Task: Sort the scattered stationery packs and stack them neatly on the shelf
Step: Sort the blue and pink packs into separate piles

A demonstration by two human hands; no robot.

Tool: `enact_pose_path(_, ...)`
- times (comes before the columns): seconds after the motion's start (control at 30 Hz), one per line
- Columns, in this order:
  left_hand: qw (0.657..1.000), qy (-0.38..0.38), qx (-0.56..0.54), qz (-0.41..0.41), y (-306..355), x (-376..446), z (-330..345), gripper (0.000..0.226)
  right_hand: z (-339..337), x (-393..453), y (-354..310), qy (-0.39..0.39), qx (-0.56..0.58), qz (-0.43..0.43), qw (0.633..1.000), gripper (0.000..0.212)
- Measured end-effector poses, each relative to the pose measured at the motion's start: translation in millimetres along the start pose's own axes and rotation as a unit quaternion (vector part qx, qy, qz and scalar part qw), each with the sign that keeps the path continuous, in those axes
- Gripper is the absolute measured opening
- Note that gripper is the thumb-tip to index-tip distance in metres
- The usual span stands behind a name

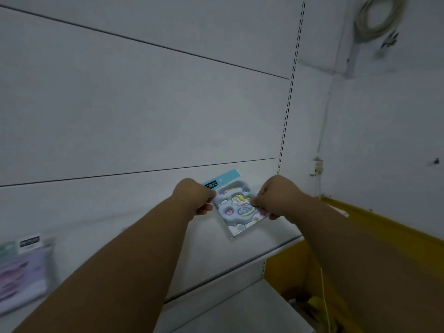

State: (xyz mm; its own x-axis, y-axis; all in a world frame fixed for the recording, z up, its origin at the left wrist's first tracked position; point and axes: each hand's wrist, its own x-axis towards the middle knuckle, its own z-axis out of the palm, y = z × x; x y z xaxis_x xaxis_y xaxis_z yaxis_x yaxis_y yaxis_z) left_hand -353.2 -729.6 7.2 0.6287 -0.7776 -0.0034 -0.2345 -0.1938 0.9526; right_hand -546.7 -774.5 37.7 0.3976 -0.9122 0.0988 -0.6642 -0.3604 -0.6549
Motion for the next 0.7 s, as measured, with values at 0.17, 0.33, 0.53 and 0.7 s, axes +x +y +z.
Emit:
enact_pose_path(0.17, 0.988, 0.044, 0.15, -0.022, -9, 31, 31, 0.024, 18, 58, 27, -0.045, -0.054, 0.001, 0.998, 0.023)
enact_pose_path(0.33, 0.946, 0.074, 0.314, -0.01, -11, 47, 42, 0.029, 36, 85, 36, -0.04, -0.145, -0.061, 0.987, 0.021)
enact_pose_path(0.53, 0.906, 0.103, 0.41, 0.005, -16, 53, 46, 0.037, 46, 88, 36, -0.018, -0.211, -0.113, 0.971, 0.029)
enact_pose_path(0.7, 0.893, 0.135, 0.428, 0.04, -19, 47, 31, 0.046, 42, 74, -5, 0.03, -0.203, -0.219, 0.954, 0.024)
